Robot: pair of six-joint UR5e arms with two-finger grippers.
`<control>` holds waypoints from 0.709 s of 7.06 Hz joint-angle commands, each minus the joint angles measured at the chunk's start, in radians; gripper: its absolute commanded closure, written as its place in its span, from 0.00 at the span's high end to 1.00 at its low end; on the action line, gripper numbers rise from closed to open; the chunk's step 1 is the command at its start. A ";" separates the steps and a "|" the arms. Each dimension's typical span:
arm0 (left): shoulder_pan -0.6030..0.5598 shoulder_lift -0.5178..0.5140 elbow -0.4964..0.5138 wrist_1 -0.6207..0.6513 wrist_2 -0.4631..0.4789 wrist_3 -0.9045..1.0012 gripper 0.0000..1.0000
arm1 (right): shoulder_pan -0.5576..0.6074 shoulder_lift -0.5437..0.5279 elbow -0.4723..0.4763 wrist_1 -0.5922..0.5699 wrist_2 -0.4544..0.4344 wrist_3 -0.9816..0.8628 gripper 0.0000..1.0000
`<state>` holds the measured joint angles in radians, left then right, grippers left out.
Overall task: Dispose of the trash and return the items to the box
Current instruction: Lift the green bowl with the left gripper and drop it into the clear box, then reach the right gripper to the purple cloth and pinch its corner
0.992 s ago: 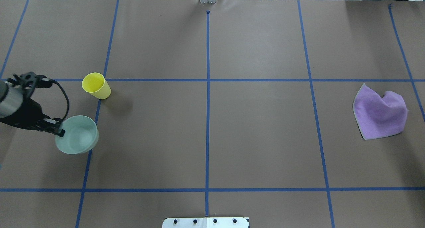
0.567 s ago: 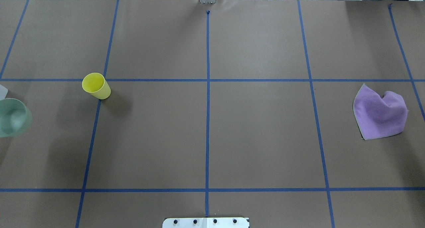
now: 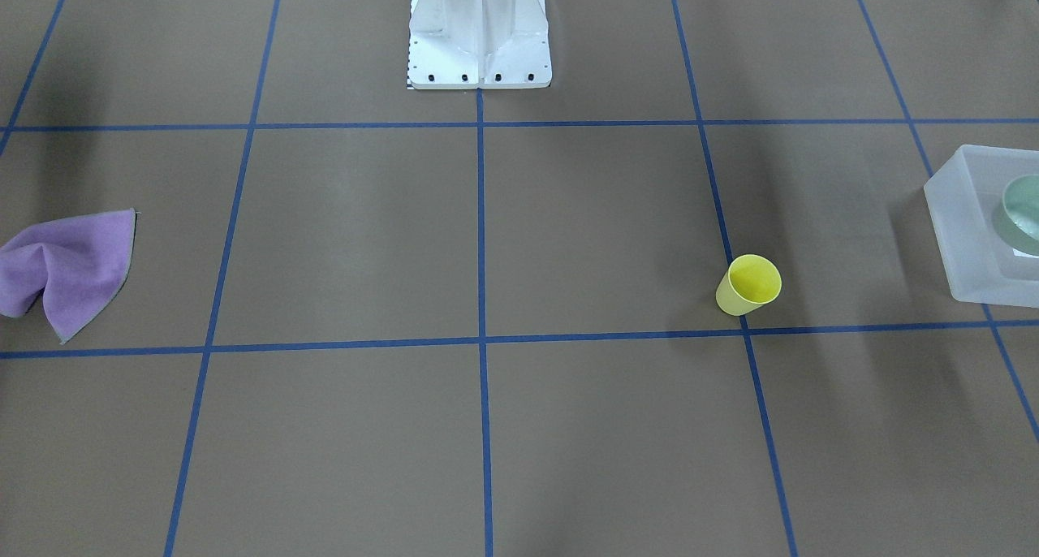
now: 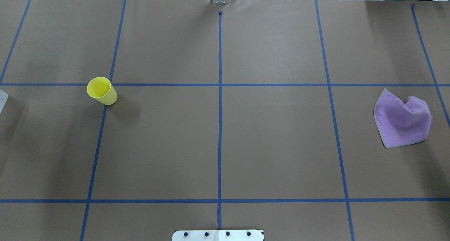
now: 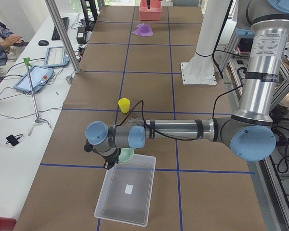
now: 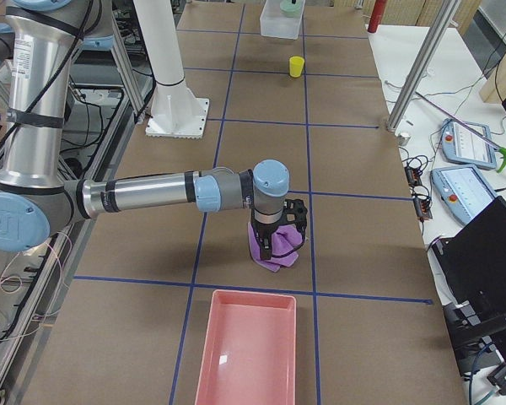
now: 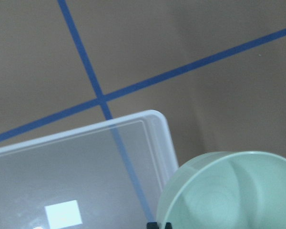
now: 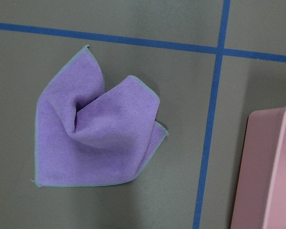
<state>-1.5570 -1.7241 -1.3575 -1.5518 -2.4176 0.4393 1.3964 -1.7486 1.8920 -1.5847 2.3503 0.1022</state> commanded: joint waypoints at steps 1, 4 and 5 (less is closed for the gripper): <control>-0.020 -0.038 0.139 -0.034 0.003 0.056 0.00 | -0.072 0.030 -0.007 0.002 -0.019 0.092 1.00; -0.018 -0.029 0.175 -0.054 0.002 0.039 0.00 | -0.151 0.099 -0.173 0.067 -0.039 0.099 1.00; -0.018 -0.031 0.176 -0.054 0.003 0.039 0.00 | -0.174 0.122 -0.291 0.236 -0.045 0.115 1.00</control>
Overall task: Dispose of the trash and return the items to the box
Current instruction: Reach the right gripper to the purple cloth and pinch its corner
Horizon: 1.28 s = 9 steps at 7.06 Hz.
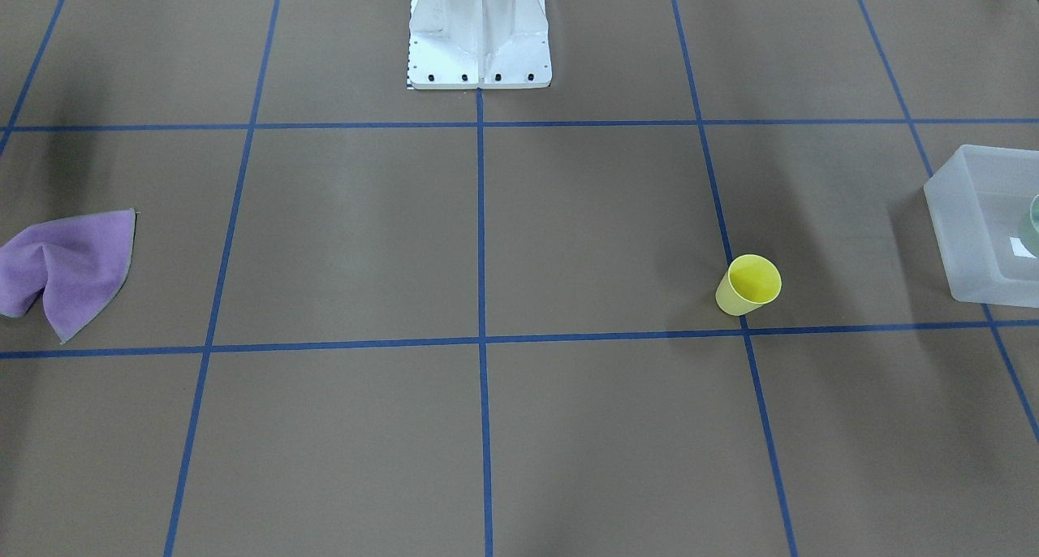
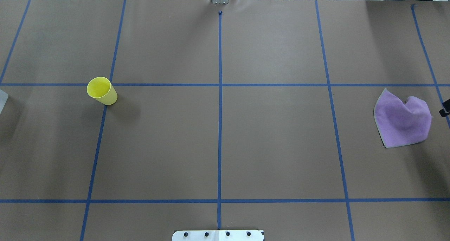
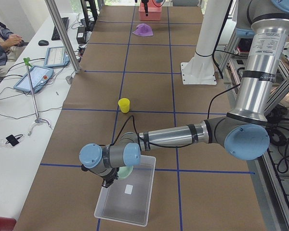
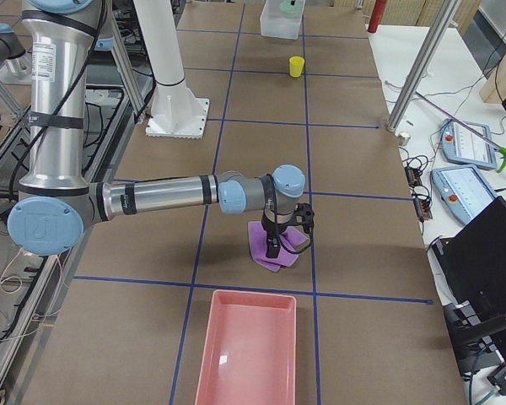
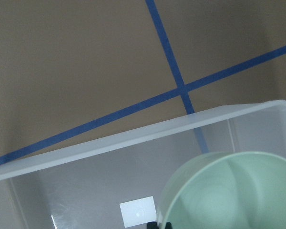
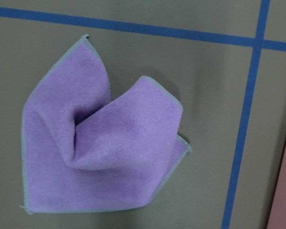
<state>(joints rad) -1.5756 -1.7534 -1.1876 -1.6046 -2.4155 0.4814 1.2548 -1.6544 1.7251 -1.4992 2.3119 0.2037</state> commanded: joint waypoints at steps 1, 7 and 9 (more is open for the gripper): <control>0.000 -0.001 0.008 -0.002 0.001 -0.003 0.00 | -0.081 0.089 -0.193 0.250 -0.006 0.180 1.00; 0.000 0.003 0.003 -0.014 0.001 -0.001 0.00 | -0.152 0.102 -0.127 0.260 -0.040 0.289 1.00; 0.000 0.003 0.005 -0.021 0.001 -0.004 0.74 | -0.189 0.104 -0.130 0.261 -0.069 0.313 1.00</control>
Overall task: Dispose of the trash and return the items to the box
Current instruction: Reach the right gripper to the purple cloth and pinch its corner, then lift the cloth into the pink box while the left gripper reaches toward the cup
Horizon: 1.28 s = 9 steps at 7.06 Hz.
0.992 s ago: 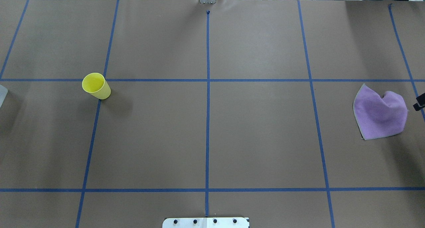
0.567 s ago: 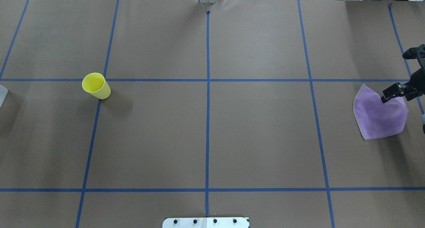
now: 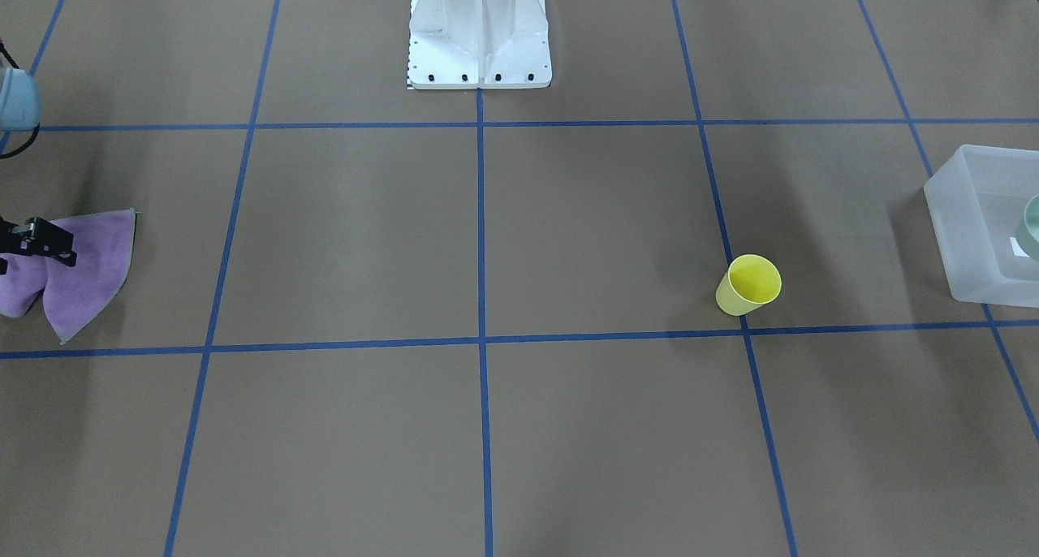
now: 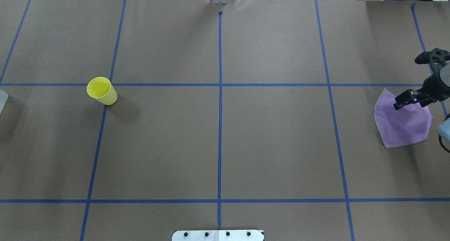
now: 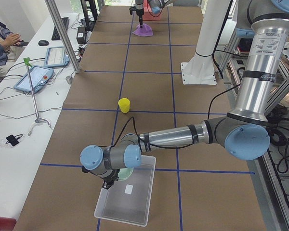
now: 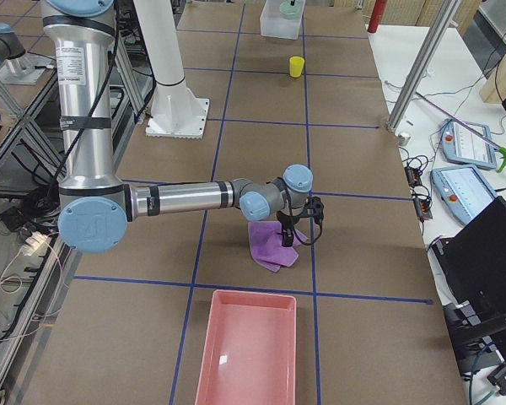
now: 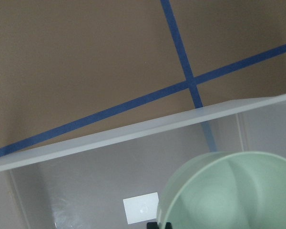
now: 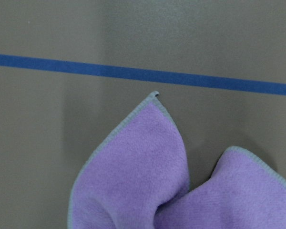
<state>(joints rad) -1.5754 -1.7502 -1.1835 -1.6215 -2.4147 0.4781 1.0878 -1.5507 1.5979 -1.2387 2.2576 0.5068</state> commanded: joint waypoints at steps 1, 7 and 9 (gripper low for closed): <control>0.000 -0.009 -0.014 0.000 -0.007 -0.031 0.97 | -0.022 -0.005 -0.004 -0.001 -0.023 0.010 0.99; 0.160 -0.046 -0.447 0.232 -0.070 -0.609 0.97 | 0.076 -0.014 0.176 -0.182 -0.015 -0.010 0.00; 0.272 -0.052 -0.490 0.201 -0.063 -0.785 0.97 | 0.313 0.010 0.325 -0.646 -0.067 -0.473 0.00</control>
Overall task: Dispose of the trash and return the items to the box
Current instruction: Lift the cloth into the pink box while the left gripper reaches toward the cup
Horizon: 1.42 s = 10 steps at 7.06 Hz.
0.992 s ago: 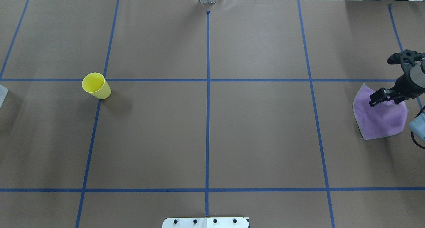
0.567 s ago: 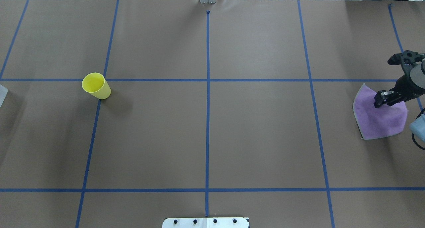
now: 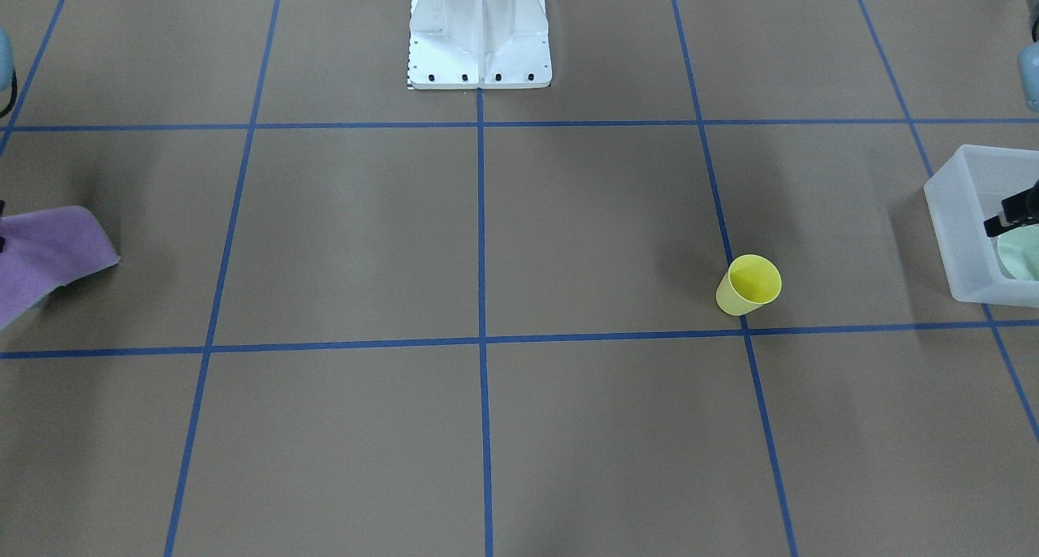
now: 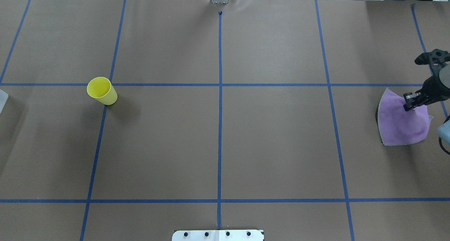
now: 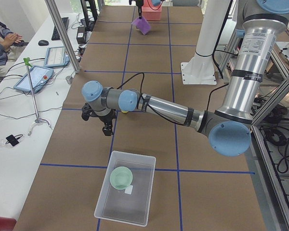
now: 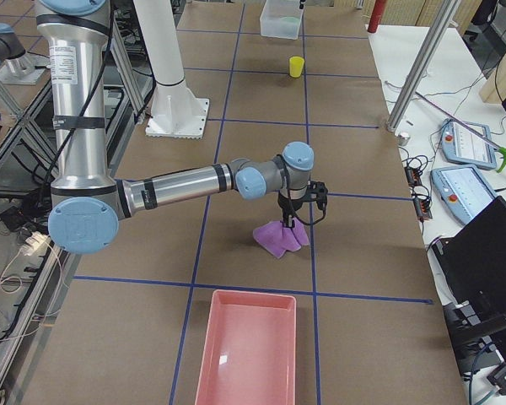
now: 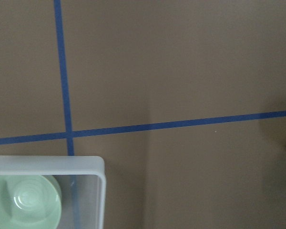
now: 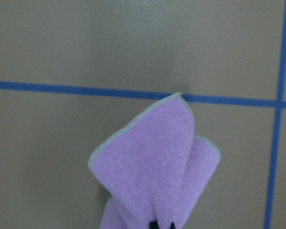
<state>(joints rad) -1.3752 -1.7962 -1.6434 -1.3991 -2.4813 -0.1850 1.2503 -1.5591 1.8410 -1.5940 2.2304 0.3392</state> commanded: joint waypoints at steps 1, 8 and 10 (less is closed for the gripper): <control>0.121 -0.011 -0.027 -0.096 0.005 -0.233 0.97 | 0.241 0.045 0.072 -0.381 -0.139 -0.489 0.00; 0.318 -0.112 0.017 -0.205 0.121 -0.540 0.97 | 0.436 -0.096 -0.209 -0.064 -0.253 -0.824 1.00; 0.358 -0.144 0.141 -0.364 0.124 -0.621 0.97 | 0.375 -0.085 -0.136 -0.058 -0.041 -0.553 1.00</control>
<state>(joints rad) -1.0502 -1.9230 -1.5738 -1.6667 -2.3663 -0.7530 1.6705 -1.6476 1.6564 -1.6603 2.0674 -0.3777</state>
